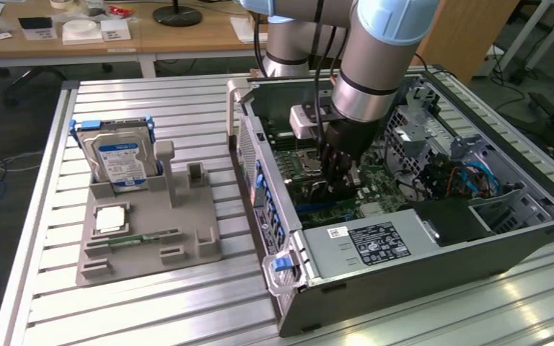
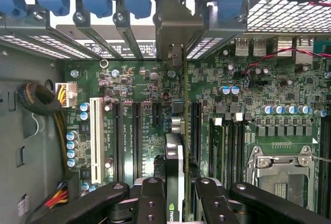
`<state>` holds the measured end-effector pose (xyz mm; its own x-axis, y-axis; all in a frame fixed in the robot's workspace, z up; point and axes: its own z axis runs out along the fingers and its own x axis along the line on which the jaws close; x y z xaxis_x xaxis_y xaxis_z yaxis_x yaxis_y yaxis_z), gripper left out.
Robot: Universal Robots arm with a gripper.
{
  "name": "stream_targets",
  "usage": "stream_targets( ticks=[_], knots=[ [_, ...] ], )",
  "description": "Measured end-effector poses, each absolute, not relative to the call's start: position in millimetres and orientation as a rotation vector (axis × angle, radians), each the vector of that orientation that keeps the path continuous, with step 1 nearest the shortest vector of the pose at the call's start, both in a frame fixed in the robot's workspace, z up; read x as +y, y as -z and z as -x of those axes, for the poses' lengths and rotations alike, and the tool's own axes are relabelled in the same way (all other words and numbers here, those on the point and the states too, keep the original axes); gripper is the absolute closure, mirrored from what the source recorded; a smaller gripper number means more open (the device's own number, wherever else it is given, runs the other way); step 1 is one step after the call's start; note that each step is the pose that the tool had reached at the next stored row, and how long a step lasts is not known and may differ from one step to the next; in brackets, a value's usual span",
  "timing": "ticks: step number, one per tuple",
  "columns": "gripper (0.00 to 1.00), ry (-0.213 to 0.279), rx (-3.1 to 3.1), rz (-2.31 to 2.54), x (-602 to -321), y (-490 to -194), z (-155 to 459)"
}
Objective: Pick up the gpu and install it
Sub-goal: 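Insert the gpu into the slot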
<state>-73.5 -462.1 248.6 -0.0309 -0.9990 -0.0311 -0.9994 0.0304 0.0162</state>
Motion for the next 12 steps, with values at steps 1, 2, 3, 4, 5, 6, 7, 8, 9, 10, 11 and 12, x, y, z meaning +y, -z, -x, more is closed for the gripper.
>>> stream_targets(
  ticks=[1, 2, 3, 4, 5, 6, 7, 8, 9, 10, 11, 12],
  knots=[
    [0.73, -0.052, 2.247, 2.179, -462.1, -248.1, 73.5],
    [0.73, -0.052, 2.247, 2.179, -462.1, -247.6, 73.5],
    [0.73, -0.052, 2.247, 2.179, -462.1, -247.5, 73.5],
    [0.73, -0.052, 2.247, 2.179, -462.1, -247.5, 73.5],
    [0.73, -0.052, 2.247, 2.179, -462.1, -247.5, 73.5],
    [0.73, -0.052, 2.247, 2.179, -462.1, -247.4, 73.5],
    [0.73, -0.052, 2.247, 2.179, -462.3, -247.4, 73.5],
    [0.73, -0.052, 2.247, 2.179, -462.5, -247.4, 73.5],
    [0.73, -0.052, 2.247, 2.179, -462.8, -247.4, 73.5],
    [0.73, -0.052, 2.247, 2.179, -463.1, -247.4, 73.5],
    [0.73, -0.052, 2.247, 2.179, -463.1, -247.4, 73.5],
    [0.73, -0.052, 2.247, 2.179, -463.1, -247.4, 73.5]
  ],
)
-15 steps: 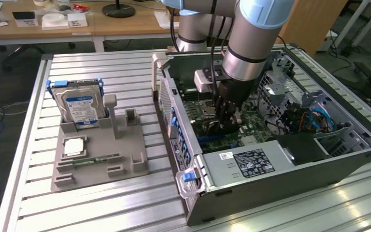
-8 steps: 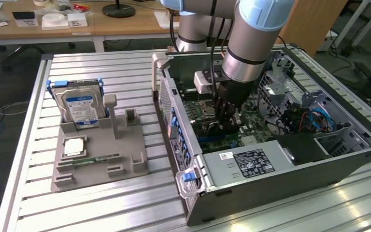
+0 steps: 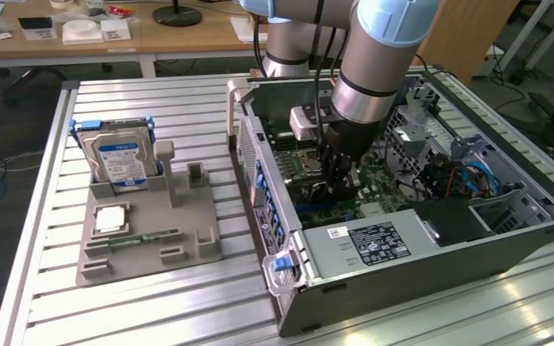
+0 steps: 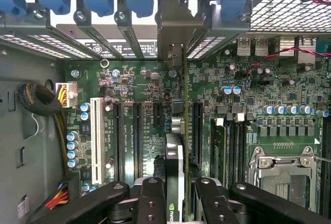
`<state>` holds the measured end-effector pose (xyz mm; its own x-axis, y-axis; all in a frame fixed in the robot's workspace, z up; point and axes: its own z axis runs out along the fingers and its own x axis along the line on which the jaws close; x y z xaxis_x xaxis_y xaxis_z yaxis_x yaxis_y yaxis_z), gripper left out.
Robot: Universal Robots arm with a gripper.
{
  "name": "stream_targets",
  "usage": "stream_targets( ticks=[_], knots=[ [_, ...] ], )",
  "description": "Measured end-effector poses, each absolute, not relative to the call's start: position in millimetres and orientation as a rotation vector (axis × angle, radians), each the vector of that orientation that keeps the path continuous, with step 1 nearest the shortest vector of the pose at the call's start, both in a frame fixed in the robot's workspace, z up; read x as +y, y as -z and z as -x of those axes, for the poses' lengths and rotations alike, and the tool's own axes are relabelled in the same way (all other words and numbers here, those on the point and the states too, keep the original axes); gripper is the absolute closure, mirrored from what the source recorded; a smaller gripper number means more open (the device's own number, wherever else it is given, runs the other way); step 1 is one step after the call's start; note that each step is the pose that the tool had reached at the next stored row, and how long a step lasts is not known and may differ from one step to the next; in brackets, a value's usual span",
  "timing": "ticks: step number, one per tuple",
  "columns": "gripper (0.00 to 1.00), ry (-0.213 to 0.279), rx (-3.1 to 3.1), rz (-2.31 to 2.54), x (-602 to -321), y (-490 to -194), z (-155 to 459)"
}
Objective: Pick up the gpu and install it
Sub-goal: 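Insert the gpu into the slot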
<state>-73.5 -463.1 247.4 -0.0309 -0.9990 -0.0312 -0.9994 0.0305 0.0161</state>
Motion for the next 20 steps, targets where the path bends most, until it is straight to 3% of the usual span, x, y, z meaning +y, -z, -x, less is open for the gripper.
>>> stream_targets(
  ticks=[20],
  knots=[
    [0.73, -0.052, 2.247, 2.179, -463.3, -241.2, 73.6]
  ],
)
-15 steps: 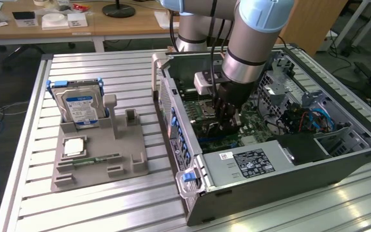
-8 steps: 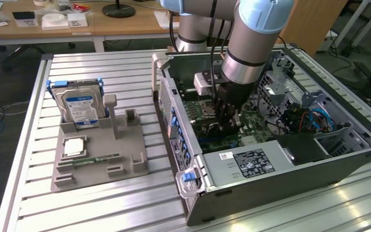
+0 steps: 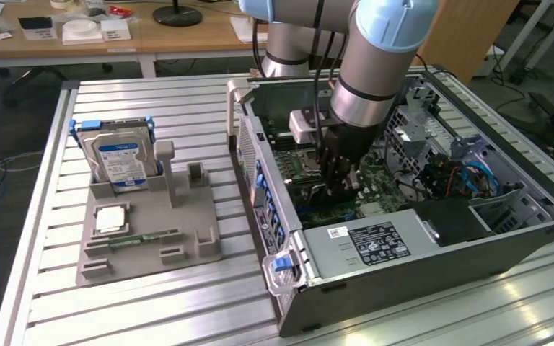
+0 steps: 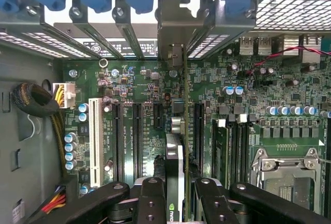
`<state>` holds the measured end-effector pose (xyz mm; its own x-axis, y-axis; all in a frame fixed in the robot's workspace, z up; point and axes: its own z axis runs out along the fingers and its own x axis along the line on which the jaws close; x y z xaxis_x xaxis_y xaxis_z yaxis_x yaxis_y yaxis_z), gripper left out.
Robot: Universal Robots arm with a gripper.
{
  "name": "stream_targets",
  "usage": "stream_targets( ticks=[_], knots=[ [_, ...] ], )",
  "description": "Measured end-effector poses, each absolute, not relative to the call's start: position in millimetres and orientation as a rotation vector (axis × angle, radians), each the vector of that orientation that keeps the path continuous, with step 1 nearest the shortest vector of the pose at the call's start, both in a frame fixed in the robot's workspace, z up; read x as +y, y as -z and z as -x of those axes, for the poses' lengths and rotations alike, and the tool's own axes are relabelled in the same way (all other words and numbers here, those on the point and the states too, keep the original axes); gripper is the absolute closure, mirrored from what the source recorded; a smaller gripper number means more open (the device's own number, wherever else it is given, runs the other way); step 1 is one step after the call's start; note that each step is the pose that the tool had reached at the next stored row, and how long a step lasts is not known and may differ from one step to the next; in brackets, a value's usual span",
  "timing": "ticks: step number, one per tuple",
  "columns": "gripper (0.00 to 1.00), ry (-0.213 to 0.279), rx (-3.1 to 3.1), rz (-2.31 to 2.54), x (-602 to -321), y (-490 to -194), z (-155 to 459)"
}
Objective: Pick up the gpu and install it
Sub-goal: 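Insert the gpu into the slot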
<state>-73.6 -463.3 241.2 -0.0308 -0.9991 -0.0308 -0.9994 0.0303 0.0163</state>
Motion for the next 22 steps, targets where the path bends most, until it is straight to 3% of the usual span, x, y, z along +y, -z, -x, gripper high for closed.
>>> stream_targets(
  ticks=[17, 22],
  knots=[
    [0.73, -0.053, 2.247, 2.179, -463.2, -238.2, 74.2],
    [0.60, -0.052, 2.247, 2.179, -463.2, -238.2, 74.1]
  ],
)
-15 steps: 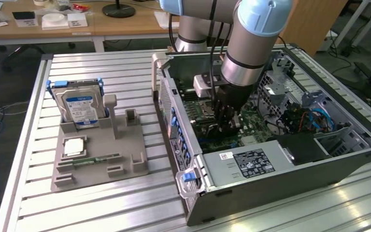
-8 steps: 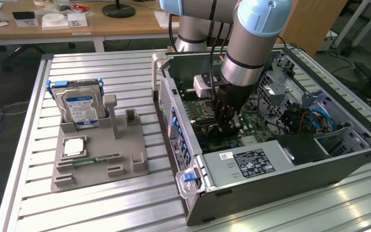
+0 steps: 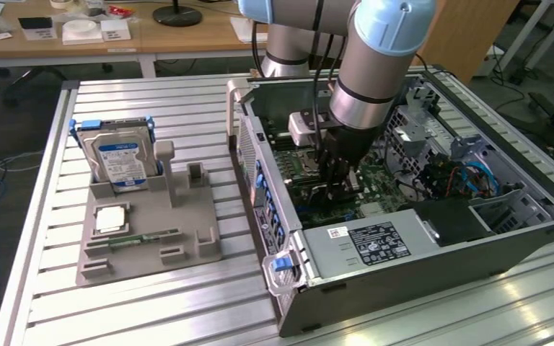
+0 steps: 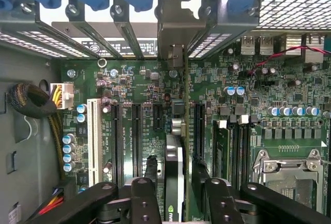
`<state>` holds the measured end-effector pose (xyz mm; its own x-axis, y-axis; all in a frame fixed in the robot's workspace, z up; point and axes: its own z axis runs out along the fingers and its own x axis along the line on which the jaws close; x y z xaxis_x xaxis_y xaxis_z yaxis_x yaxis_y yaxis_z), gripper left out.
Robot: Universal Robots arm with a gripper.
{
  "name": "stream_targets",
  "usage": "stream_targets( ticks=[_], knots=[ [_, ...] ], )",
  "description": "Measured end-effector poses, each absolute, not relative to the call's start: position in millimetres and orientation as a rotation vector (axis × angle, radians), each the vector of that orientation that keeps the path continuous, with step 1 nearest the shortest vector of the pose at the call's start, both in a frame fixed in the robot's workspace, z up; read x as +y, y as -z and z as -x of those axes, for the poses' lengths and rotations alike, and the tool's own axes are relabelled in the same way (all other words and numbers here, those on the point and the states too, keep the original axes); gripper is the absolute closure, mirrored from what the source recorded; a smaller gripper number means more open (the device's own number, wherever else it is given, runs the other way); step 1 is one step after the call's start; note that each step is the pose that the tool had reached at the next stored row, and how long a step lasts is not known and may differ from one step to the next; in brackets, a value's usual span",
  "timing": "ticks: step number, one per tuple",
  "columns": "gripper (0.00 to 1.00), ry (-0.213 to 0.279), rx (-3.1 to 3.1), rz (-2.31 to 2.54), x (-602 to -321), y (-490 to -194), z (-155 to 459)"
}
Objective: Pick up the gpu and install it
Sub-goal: 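Insert the gpu into the slot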
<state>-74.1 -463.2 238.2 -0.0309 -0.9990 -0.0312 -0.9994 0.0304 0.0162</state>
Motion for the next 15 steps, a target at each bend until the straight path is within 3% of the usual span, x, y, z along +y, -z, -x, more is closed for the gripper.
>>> stream_targets(
  ticks=[15],
  knots=[
    [0.60, -0.052, 2.247, 2.179, -463.2, -250.9, 74.1]
  ],
)
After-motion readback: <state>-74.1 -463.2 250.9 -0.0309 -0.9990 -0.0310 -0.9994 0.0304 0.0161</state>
